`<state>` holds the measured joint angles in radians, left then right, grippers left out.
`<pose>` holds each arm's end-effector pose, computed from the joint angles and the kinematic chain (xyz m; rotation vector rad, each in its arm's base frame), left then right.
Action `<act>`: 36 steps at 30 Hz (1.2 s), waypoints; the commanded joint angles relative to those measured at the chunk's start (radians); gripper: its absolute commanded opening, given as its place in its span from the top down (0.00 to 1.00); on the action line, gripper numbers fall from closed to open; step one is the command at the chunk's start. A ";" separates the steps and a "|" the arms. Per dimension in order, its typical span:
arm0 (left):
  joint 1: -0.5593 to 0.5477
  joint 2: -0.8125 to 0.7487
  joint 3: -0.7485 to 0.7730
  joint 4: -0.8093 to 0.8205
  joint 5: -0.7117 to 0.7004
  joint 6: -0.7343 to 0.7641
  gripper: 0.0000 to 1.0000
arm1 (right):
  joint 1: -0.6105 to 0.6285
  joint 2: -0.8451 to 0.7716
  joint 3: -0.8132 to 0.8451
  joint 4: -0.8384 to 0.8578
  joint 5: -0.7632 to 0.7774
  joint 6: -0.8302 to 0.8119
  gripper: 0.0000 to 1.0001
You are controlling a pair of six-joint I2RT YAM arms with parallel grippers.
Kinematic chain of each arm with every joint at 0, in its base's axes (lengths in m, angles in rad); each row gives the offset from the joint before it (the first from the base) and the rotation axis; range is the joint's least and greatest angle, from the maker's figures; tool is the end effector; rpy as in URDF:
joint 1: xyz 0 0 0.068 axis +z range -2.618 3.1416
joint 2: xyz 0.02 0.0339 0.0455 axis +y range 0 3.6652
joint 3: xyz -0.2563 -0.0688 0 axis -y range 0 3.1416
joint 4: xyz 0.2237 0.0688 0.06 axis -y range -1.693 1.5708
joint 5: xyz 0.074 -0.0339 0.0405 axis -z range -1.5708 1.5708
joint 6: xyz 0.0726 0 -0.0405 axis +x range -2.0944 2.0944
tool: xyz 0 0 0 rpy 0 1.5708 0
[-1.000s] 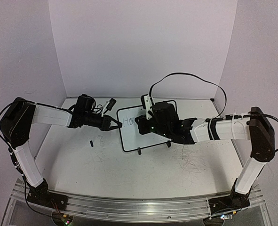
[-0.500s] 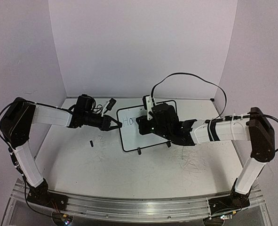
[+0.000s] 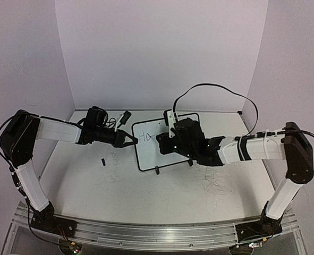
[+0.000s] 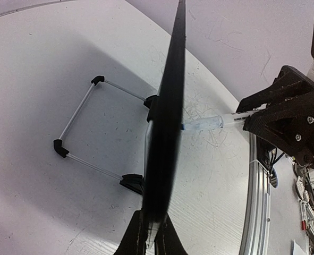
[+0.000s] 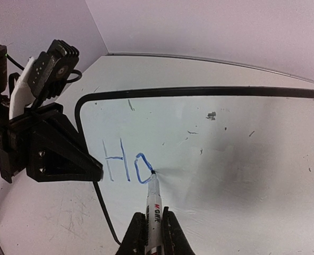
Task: Write a sentence on the whiteboard
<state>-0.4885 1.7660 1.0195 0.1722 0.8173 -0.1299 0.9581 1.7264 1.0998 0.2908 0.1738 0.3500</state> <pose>0.3094 -0.2244 0.1899 0.8726 2.0041 -1.2298 0.2481 0.3311 0.2362 -0.4720 1.9100 0.7126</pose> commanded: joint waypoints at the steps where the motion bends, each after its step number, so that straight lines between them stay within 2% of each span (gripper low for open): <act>1: 0.008 -0.045 0.004 -0.027 -0.015 -0.001 1.00 | -0.006 -0.125 -0.049 0.037 -0.032 0.001 1.00; 17: 0.008 -0.045 0.005 -0.030 -0.016 0.002 1.00 | -0.007 -0.002 0.065 0.031 -0.008 -0.070 1.00; 24: 0.008 -0.040 0.006 -0.031 -0.010 0.002 1.00 | -0.008 0.005 0.071 0.016 0.039 -0.055 1.00; 36: 0.008 -0.041 0.007 -0.031 -0.009 0.003 1.00 | -0.007 0.016 0.080 0.004 0.027 -0.054 1.00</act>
<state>-0.4885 1.7656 1.0195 0.1658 0.8185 -0.1280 0.9531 1.7315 1.1385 0.2858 0.1898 0.2932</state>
